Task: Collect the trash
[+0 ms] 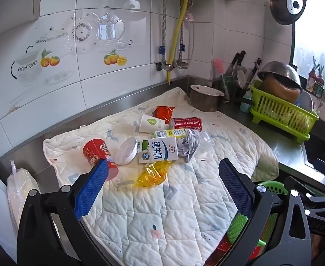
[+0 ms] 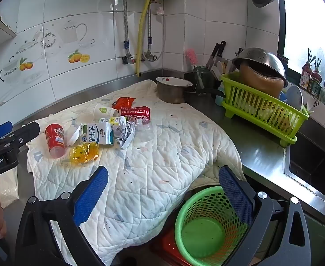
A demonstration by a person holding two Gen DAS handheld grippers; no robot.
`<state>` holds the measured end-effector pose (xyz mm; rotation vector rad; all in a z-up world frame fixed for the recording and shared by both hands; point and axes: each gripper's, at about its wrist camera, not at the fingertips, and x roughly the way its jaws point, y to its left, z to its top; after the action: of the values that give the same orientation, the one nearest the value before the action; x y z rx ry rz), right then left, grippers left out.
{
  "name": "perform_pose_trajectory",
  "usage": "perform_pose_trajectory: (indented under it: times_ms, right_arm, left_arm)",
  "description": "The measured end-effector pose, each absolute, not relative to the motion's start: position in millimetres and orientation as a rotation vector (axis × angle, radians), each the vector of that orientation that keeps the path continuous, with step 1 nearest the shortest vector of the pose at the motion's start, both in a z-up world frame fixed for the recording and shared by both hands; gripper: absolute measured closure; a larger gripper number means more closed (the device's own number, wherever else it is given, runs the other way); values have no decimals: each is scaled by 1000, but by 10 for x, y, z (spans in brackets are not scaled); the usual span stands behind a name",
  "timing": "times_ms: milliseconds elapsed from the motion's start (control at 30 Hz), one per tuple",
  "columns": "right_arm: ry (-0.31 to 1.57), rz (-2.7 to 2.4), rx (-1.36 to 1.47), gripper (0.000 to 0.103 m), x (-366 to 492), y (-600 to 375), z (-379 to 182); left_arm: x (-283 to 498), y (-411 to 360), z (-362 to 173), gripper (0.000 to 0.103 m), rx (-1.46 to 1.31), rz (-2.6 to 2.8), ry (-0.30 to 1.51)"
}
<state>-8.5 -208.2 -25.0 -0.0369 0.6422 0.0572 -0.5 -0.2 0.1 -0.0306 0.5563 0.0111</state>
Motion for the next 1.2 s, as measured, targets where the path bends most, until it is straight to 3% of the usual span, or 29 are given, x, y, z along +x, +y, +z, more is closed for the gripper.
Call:
perform_pose_trajectory:
  times_ms: [1200]
  right_arm:
    - [641, 61, -37, 6, -59, -2048, -261]
  left_arm:
    - [6, 44, 12, 5, -34, 19, 554]
